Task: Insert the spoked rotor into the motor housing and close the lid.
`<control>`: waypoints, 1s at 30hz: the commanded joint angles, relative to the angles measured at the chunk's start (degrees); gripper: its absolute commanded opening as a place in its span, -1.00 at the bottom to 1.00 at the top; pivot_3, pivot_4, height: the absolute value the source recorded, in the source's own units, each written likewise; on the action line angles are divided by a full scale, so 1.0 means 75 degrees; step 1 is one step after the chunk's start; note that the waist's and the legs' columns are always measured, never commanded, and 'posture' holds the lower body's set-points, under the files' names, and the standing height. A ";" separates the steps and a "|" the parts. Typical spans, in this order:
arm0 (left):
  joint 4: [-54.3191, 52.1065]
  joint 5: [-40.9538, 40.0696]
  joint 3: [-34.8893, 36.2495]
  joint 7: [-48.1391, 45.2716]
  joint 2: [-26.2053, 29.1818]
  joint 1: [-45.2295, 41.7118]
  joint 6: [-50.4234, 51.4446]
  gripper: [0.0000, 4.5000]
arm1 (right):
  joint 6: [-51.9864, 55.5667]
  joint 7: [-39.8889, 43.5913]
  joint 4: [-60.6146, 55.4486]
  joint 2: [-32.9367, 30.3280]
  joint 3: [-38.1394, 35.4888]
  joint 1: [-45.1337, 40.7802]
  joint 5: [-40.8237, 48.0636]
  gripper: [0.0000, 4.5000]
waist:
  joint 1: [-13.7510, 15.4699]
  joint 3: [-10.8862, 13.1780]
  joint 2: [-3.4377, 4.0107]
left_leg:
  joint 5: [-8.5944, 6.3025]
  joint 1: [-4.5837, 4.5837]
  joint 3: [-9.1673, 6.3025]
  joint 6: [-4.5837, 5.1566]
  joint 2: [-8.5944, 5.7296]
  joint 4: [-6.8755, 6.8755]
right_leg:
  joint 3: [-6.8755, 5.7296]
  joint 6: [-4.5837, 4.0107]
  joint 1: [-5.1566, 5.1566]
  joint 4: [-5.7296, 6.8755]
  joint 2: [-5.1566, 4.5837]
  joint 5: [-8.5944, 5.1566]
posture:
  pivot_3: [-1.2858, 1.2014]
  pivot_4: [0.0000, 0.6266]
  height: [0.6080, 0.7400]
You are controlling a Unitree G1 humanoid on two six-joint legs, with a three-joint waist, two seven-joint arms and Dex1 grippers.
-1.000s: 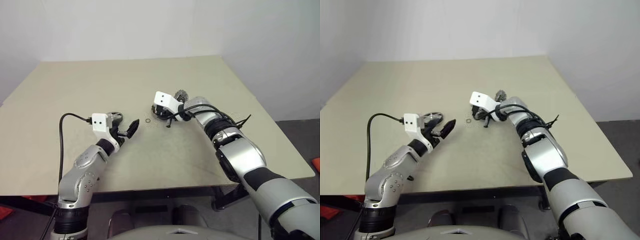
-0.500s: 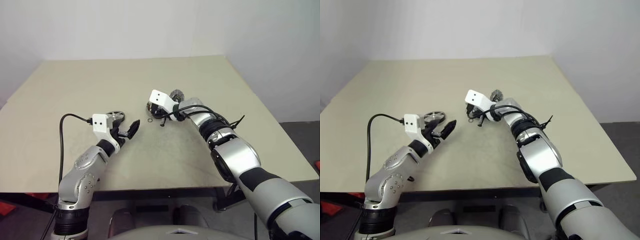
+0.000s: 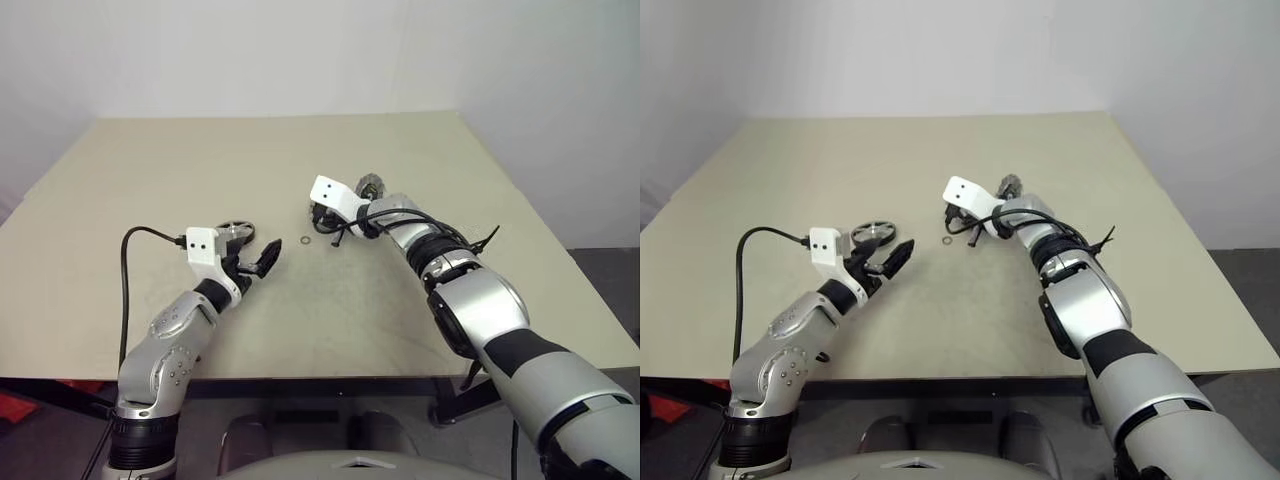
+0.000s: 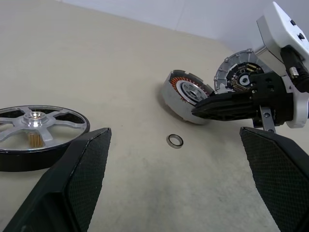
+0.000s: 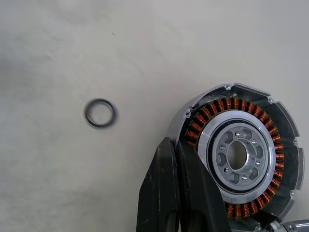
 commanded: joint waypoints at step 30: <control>-0.0217 0.0016 -0.0078 -0.0034 -0.0149 0.0045 -0.0185 1.00 | -0.0703 0.2613 -0.2008 -0.2062 0.0122 0.0637 -0.0063 -0.98 | 0.0022 0.0001 -0.0001 | -0.0001 -0.0005 0.0001 0.0006 -0.0003 0.0006 | 0.0000 0.0000 0.0000 -0.0001 -0.0002 0.0000 | 0.03 -1.00 1.00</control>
